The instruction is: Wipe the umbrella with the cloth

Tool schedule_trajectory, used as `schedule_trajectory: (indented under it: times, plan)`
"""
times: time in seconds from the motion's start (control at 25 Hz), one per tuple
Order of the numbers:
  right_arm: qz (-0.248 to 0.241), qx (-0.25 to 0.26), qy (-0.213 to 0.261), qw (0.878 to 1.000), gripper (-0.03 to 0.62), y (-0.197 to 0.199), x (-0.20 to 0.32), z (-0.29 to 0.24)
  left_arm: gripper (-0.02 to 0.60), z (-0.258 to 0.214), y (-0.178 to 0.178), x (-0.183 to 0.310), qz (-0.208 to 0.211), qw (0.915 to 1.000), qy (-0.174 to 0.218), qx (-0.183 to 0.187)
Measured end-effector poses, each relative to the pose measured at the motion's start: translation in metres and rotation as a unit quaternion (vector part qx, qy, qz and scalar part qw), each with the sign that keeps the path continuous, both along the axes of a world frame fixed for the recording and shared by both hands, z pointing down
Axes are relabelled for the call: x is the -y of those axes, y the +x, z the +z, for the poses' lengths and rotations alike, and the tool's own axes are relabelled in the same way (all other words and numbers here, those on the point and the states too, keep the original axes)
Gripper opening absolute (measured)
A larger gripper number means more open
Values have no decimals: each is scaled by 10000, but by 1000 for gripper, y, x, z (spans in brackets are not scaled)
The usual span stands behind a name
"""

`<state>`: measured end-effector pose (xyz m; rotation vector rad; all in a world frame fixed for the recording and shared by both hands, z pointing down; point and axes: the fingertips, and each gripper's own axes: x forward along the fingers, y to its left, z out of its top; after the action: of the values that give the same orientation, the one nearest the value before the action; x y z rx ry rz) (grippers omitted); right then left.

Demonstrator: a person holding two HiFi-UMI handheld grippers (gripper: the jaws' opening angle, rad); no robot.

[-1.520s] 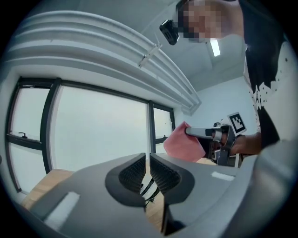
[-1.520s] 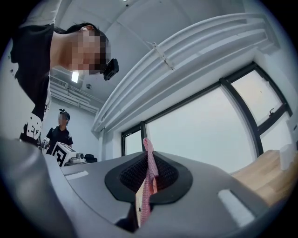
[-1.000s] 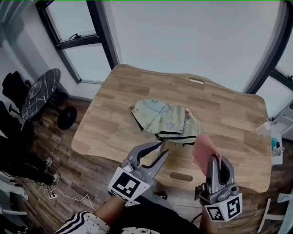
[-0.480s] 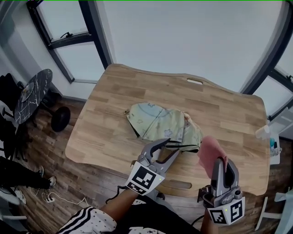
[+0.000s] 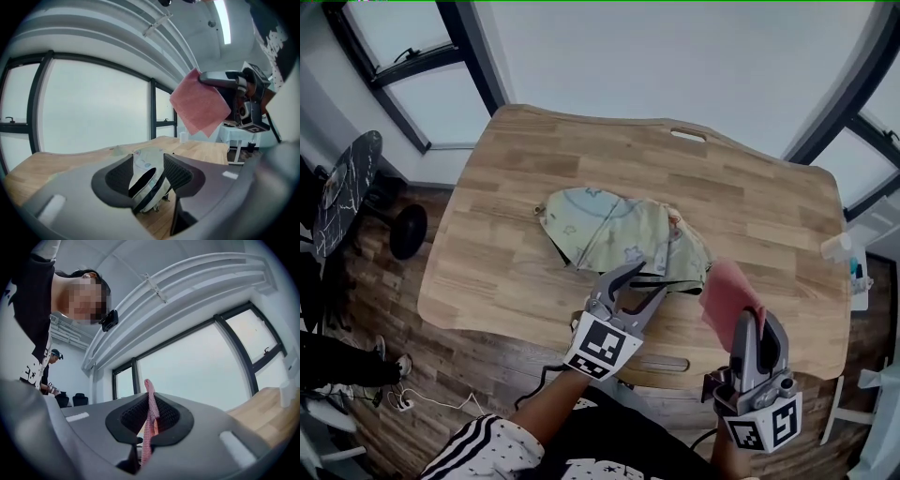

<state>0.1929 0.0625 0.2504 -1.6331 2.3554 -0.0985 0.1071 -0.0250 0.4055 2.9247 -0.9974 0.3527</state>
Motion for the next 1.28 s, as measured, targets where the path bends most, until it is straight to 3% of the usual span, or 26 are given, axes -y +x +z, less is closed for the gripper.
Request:
schedule_trajectory:
  times: [0.36,0.44,0.52,0.6,1.0,1.28]
  plan:
    - [29,-37,-208,9998,25,-2,6,7,206,32,18,19,-149,9993,-107,331]
    - [35,-35,-223,9997,25,-1,7,7,138,37,16,24,-241,9989,-152,385]
    - [49,-31,-240,9997,25,-1,7,8,11,41,11,27,-330,9977,-151,564]
    - [51,-12,-255,9997,25,-1,8,10,2,41,6,30,-401,9971,-128,633]
    - [-143,67,-185,9997,25,-16,9,9,0,11,-16,35,-737,9972,-18,137]
    - [-207,102,-82,9997,25,-20,1,7,0,-9,-47,43,-1134,9934,166,-9]
